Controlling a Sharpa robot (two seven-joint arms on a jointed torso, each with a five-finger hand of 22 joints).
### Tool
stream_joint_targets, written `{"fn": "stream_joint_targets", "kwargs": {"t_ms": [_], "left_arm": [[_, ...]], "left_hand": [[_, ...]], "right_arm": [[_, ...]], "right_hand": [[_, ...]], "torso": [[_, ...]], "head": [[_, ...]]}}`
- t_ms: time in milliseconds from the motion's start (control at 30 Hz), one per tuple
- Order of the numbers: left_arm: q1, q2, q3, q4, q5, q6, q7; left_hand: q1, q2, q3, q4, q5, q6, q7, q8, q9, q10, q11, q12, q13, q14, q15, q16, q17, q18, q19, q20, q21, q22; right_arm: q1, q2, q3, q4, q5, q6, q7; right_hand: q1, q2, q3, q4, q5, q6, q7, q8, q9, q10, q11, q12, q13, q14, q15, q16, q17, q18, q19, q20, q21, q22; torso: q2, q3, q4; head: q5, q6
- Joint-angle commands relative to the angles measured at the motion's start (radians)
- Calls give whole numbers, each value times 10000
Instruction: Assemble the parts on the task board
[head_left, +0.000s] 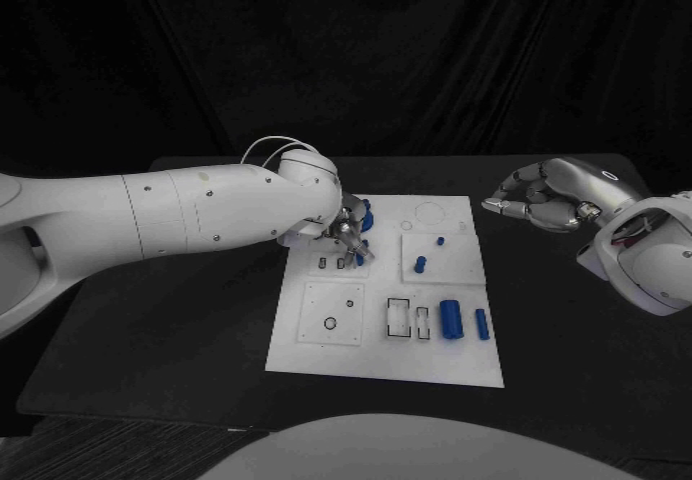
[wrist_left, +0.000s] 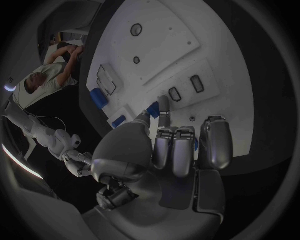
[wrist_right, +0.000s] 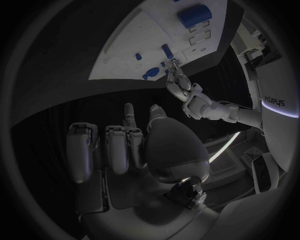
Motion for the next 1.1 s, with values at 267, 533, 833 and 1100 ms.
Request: {"fn": "stream_joint_targets", "kwargs": {"t_ms": [267,533,833,1100], "left_arm": [[-25,16,7,-5,8,195,164],[-27,27,7,-4,8,184,212],[-29,5,7,13,8,234,214],[-32,-44,7,35,8,257,192]], "left_hand": [[249,-15,265,-350,140,-115,-17,-136,103,1044,20,35,2632,1021,-16,65,2633,64,-99,-20,-84,-23],[388,-97,636,-704,387,-145,-22,-265,204,1044,15,35,2632,1021,-20,65,2633,68,-105,-25,-127,-18],[557,-246,1176,-1194,682,-146,-37,-405,317,1044,3,35,2632,1021,-30,65,2633,71,-102,-34,-168,0],[555,-330,1498,-1428,713,-115,-42,-465,382,1044,-6,35,2632,1021,-37,65,2633,70,-92,-38,-184,21]], "right_arm": [[-23,-4,7,-1,-18,70,-185],[-23,8,7,-7,-18,97,-199],[-24,10,7,-5,-18,140,-222],[-25,28,7,-16,-18,131,-177]], "right_hand": [[-42,75,-72,0,37,64,-29,50,-14,1028,63,25,2635,816,84,-82,1533,93,591,87,-66,2298],[-13,80,-80,-19,62,82,-34,57,-14,1028,65,25,2635,810,85,-97,1506,101,575,89,-96,2287],[26,93,-82,-31,78,102,-37,66,-13,1028,71,25,2635,804,88,-111,1480,115,548,91,-148,2267],[93,116,-81,-45,94,133,-40,81,-11,1028,74,25,2635,790,92,-144,1417,126,524,94,-194,2251]], "torso": [[-4,-8,-6],[-4,-3,0],[-8,-6,-4],[-7,-5,2]], "head": [[13,-2],[33,-2],[54,-2],[85,-2]]}}
